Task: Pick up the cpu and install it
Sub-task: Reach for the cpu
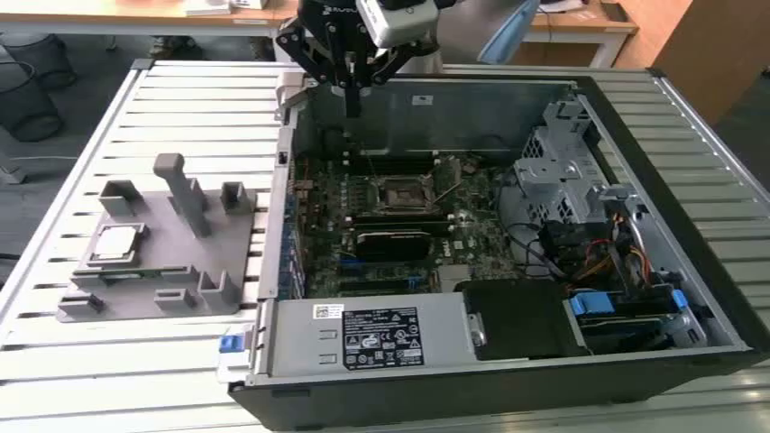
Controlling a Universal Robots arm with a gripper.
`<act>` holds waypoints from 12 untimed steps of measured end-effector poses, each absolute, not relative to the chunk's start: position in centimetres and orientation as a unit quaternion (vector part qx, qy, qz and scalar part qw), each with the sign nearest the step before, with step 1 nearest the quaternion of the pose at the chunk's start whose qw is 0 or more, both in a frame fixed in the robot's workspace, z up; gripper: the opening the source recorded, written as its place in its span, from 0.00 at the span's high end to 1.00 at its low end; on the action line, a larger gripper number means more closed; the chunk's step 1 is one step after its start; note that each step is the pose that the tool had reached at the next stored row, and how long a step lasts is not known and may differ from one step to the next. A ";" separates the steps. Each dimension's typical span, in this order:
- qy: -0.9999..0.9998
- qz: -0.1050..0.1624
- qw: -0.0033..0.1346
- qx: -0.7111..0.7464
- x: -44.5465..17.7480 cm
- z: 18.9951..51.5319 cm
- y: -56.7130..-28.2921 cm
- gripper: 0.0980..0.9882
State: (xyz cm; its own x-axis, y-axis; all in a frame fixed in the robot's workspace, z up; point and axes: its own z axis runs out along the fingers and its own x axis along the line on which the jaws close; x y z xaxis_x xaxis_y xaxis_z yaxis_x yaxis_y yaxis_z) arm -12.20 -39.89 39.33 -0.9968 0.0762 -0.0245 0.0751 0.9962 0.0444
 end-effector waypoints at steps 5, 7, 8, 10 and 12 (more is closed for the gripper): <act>0.999 0.022 0.013 0.038 -12.2 39.3 -39.9 0.99; 0.999 0.022 0.013 0.038 -12.3 39.3 -39.9 0.99; 0.999 0.022 0.013 0.038 -12.3 39.3 -39.9 0.99; 0.999 0.022 0.013 0.038 -12.5 39.3 -39.9 0.99; 0.999 0.022 0.013 0.038 -12.7 39.3 -39.9 0.99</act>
